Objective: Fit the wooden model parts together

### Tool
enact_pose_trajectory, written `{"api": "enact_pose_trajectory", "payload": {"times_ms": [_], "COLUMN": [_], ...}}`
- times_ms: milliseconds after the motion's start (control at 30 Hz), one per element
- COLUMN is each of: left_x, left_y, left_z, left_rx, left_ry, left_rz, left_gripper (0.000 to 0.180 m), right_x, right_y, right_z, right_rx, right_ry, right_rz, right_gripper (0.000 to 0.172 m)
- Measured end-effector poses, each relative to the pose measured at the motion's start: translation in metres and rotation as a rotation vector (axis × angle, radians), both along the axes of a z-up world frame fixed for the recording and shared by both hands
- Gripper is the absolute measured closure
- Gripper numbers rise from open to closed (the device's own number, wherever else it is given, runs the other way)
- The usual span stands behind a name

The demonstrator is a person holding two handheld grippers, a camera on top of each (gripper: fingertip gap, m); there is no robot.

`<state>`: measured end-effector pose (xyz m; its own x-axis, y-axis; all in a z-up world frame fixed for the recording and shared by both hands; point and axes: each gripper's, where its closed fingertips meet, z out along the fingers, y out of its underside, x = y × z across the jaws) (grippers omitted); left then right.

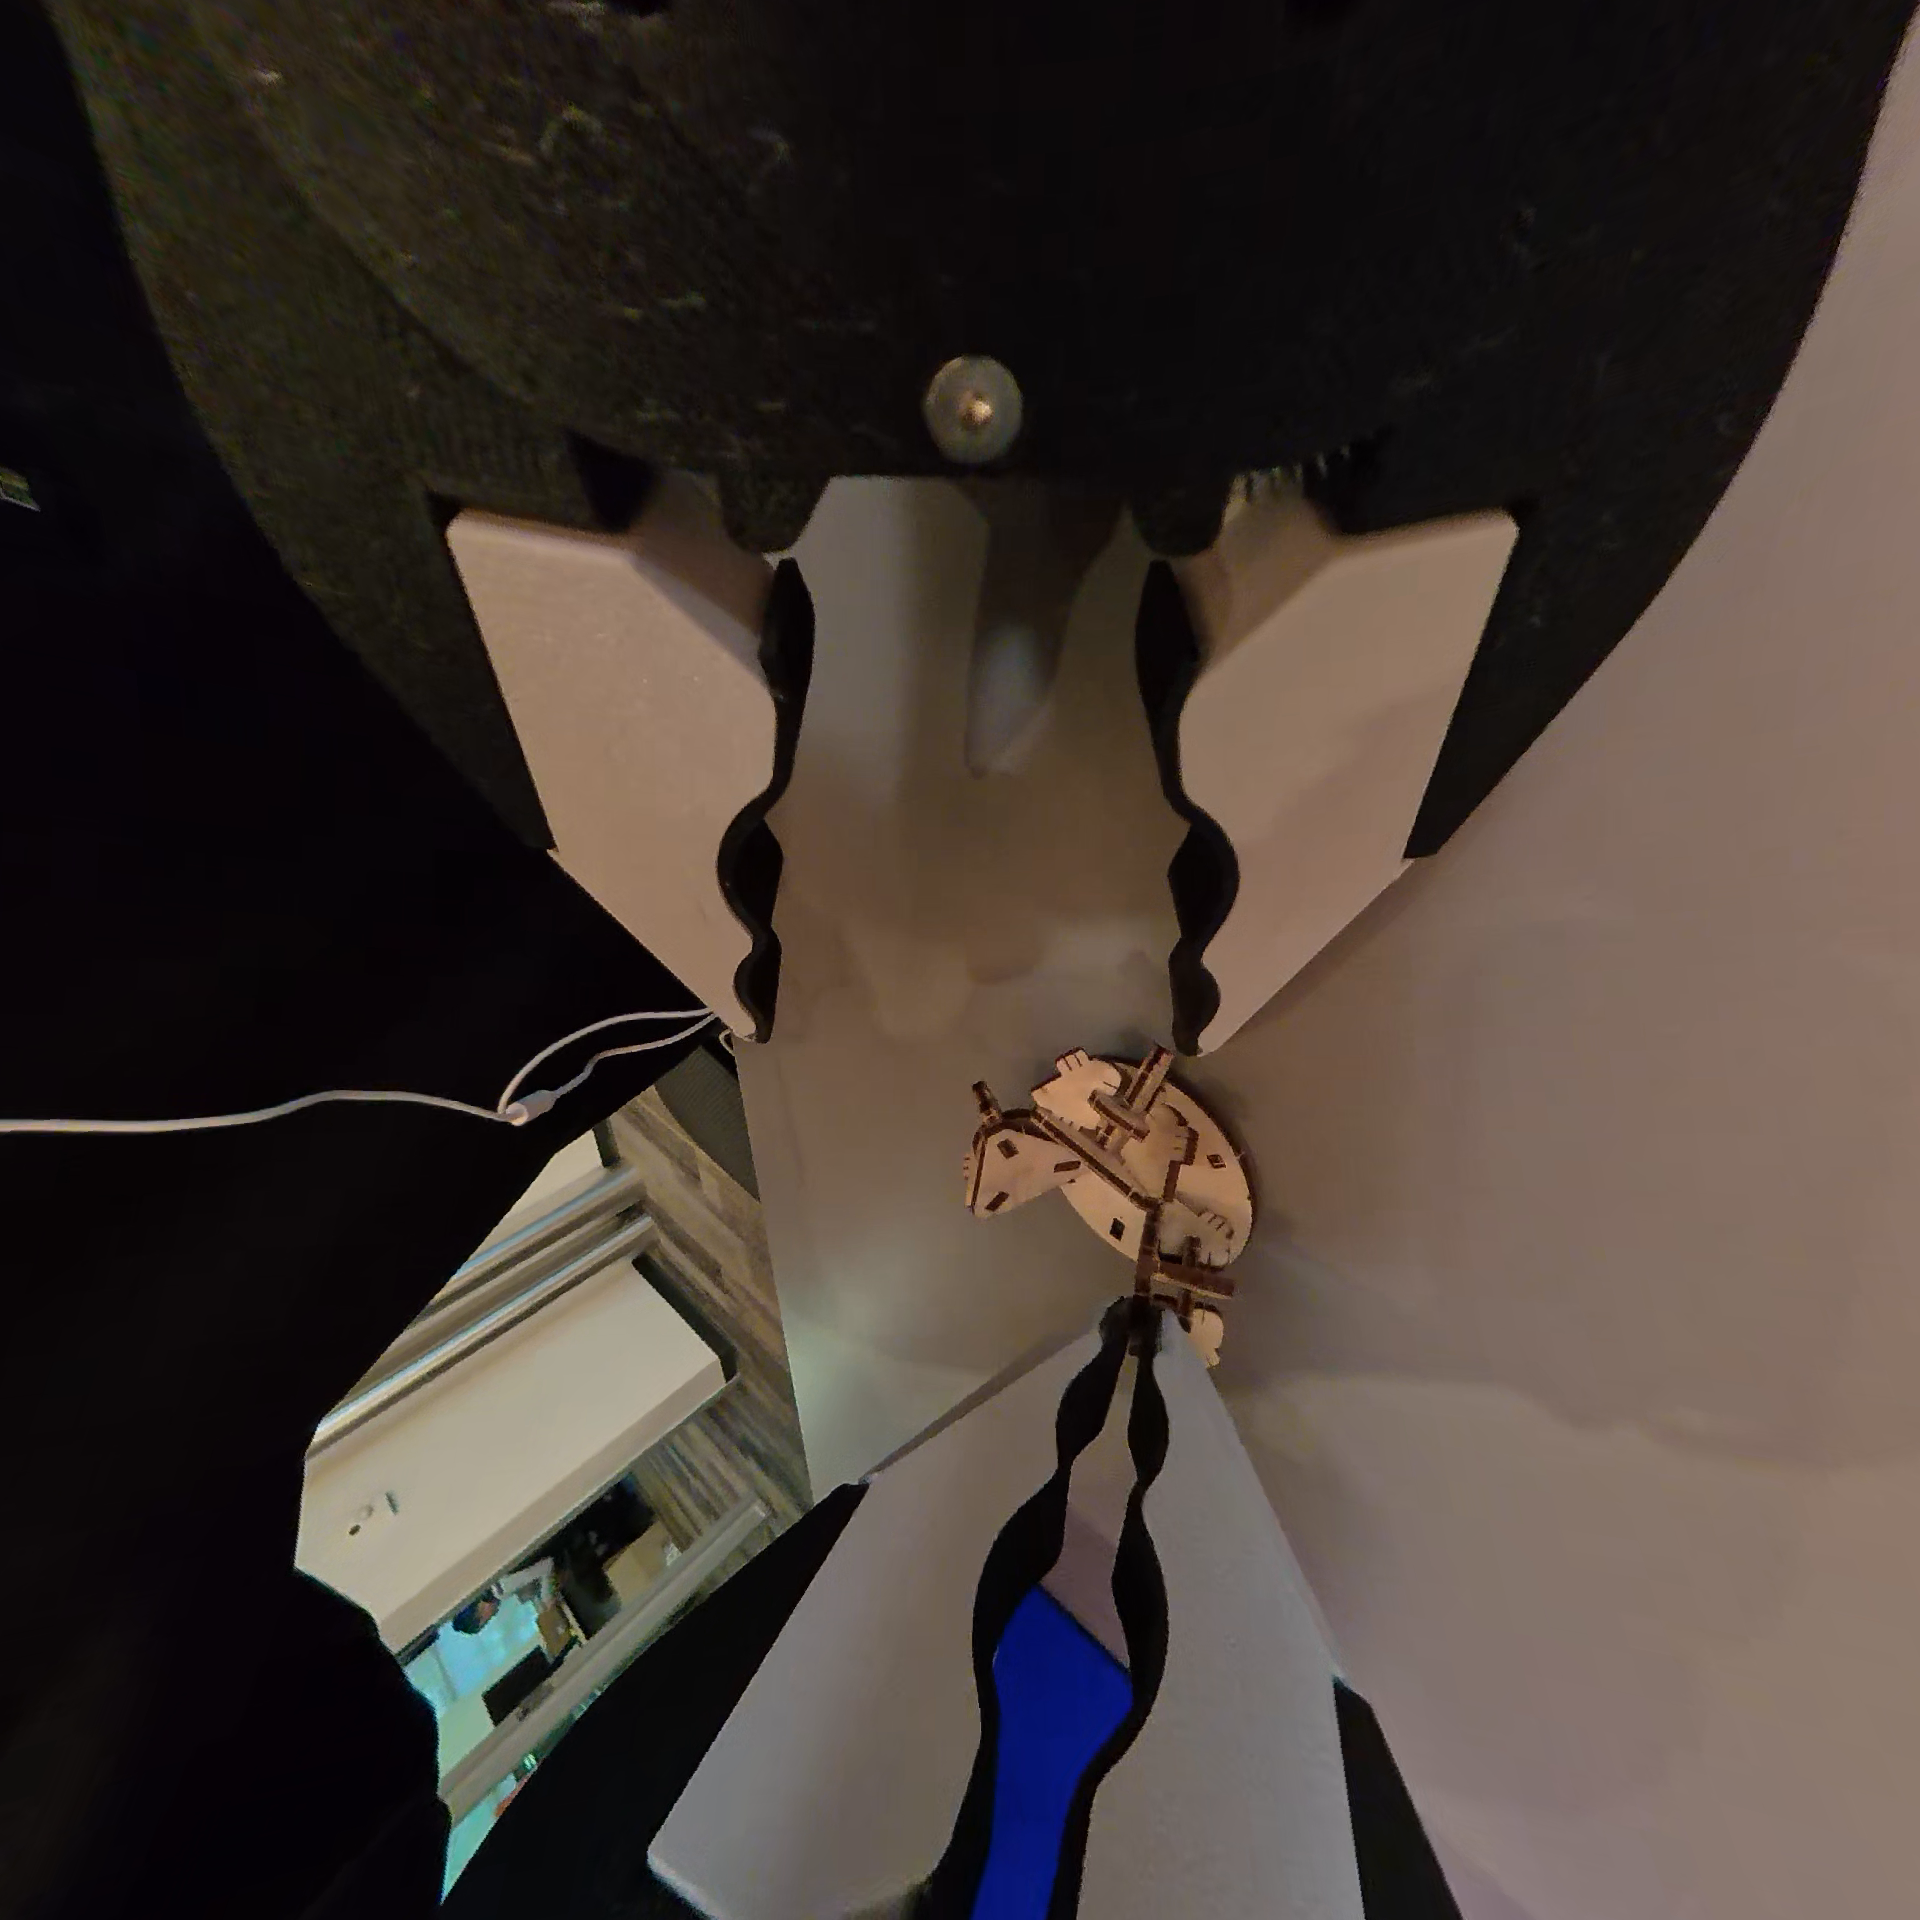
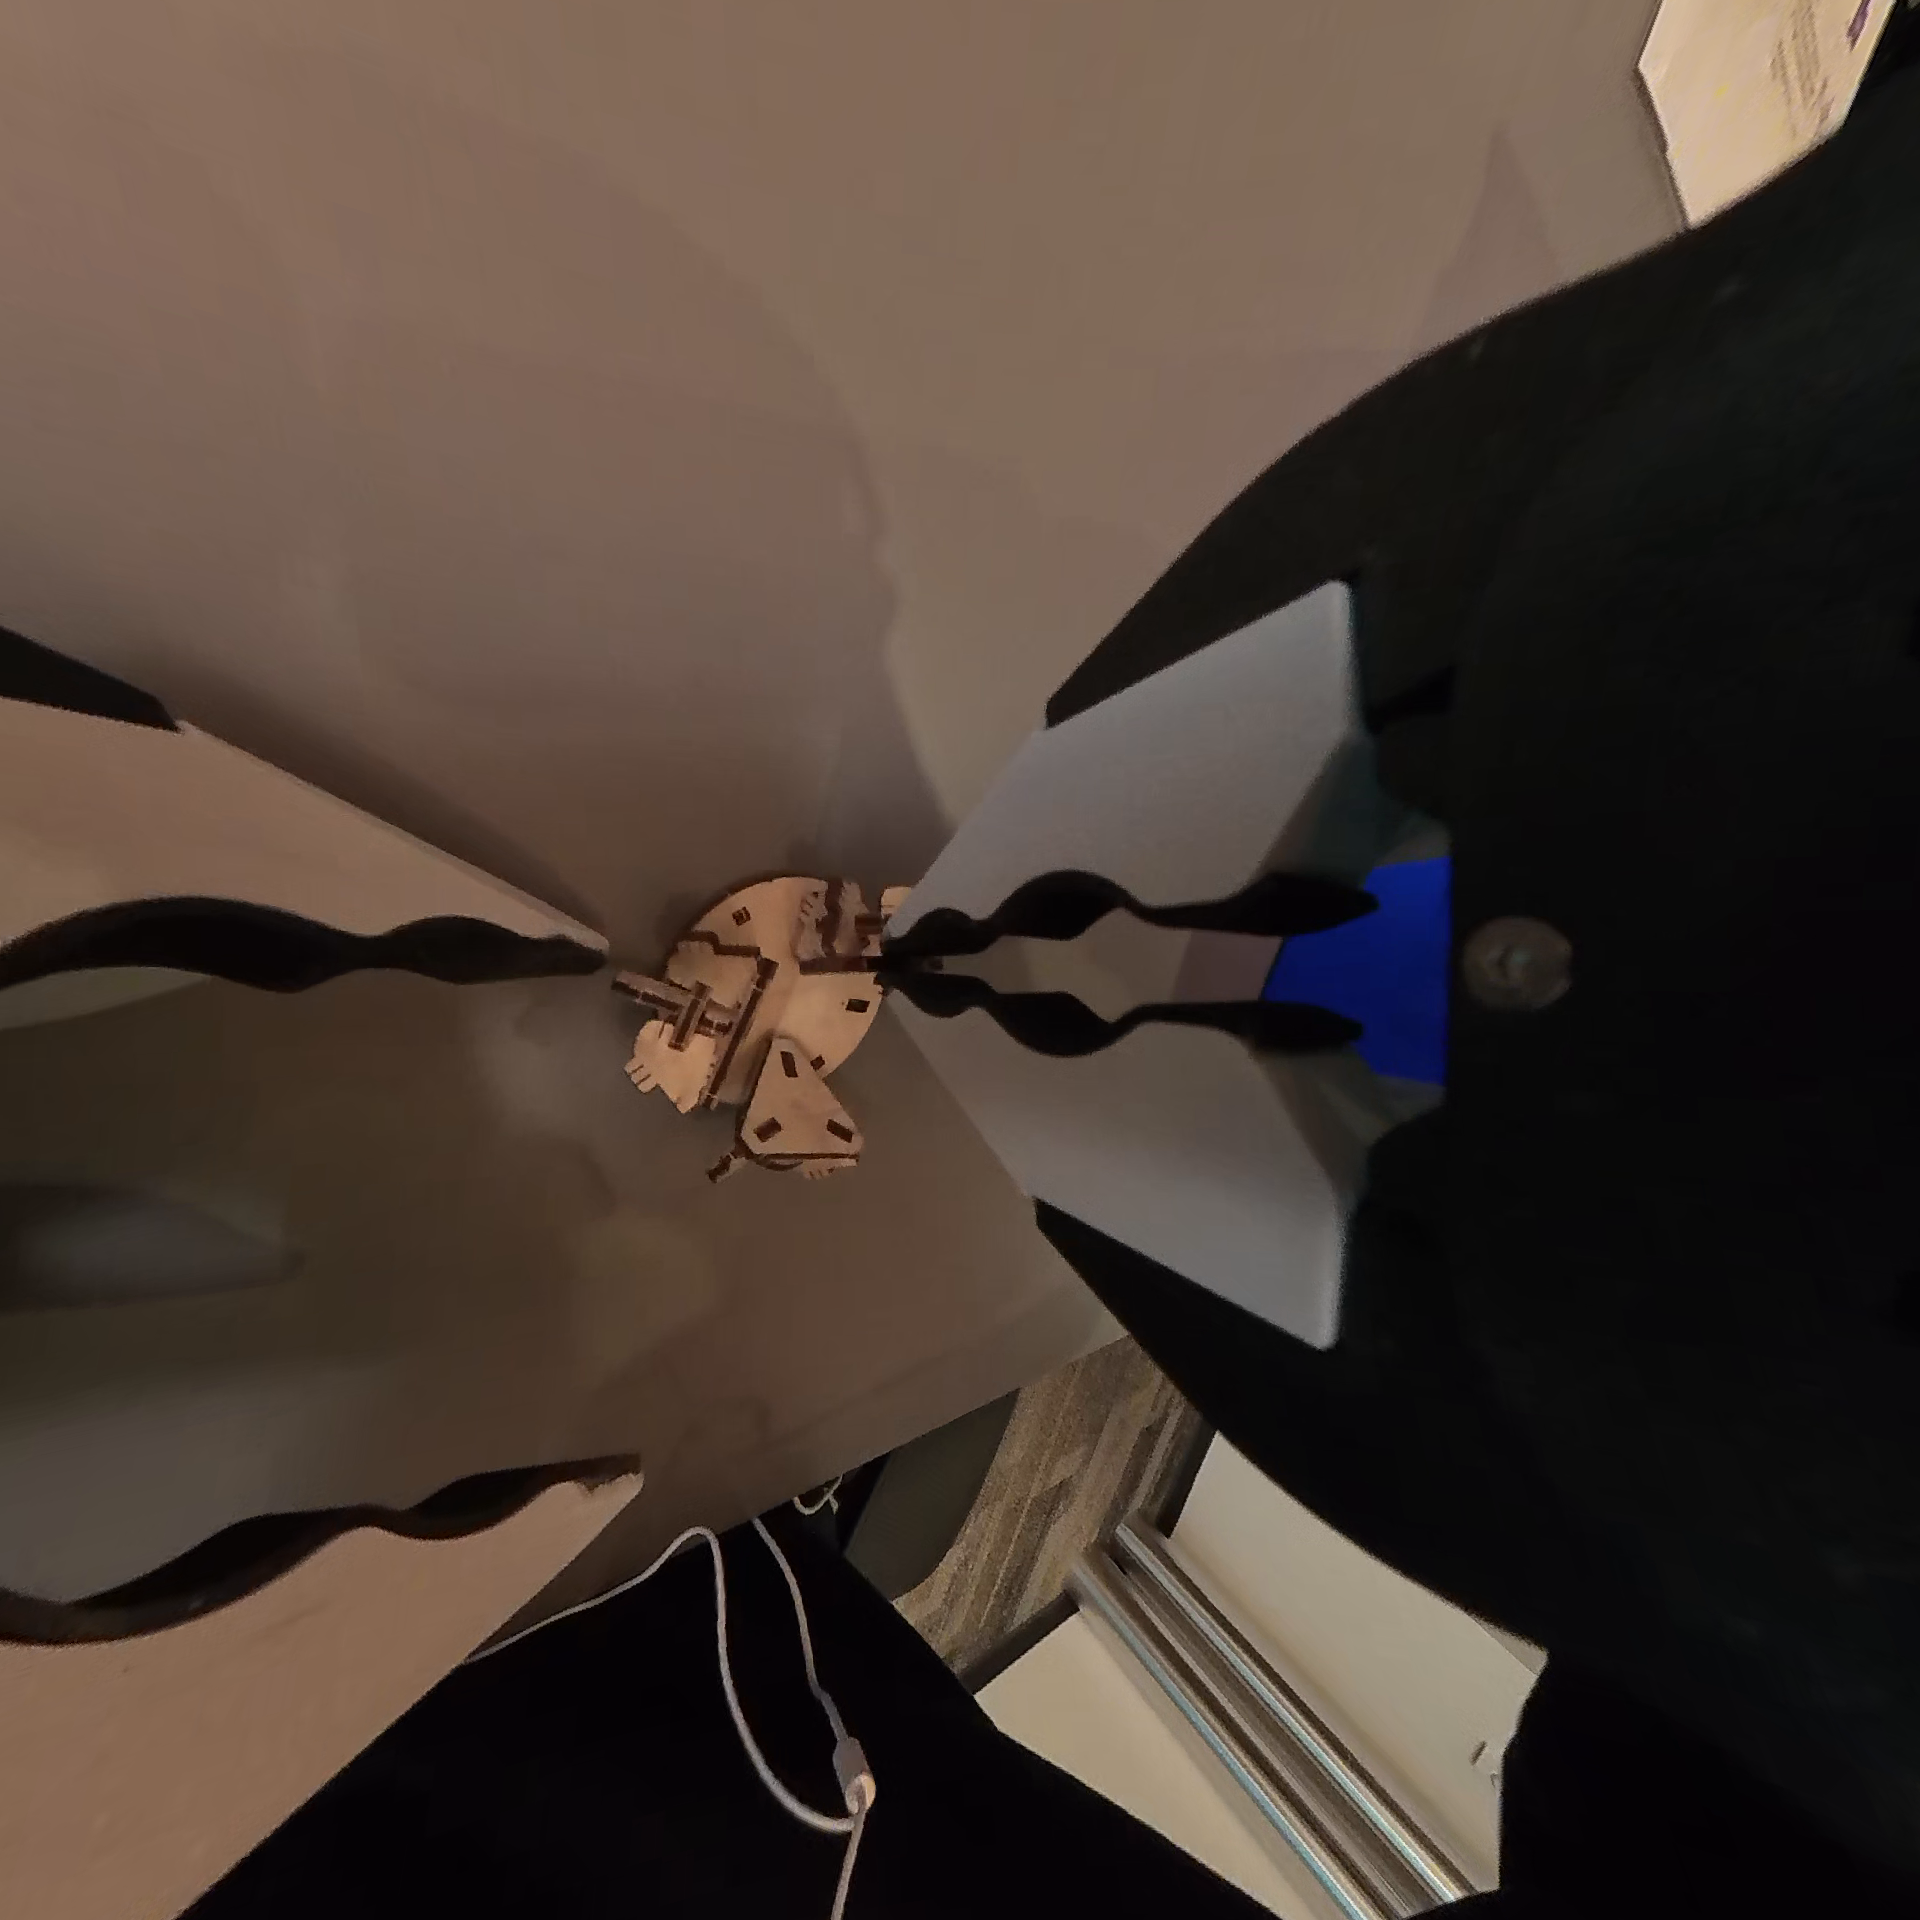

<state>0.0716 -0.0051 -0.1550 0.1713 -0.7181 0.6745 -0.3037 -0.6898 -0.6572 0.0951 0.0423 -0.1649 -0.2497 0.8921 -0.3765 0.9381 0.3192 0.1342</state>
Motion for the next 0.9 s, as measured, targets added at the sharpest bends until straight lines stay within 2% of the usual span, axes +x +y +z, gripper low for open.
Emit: {"api": "enact_pose_trajectory", "payload": {"times_ms": [900], "left_x": [-0.0050], "left_y": [0.0072], "left_z": [-0.0011], "left_rx": [-0.009], "left_ry": [0.004], "left_rz": [0.036], "left_gripper": [0.105], "right_x": [0.0055], "right_y": [-0.0030], "right_z": [-0.0010], "right_rx": [-0.037], "right_ry": [-0.067], "right_rz": [-0.028], "right_gripper": [0.171]}}
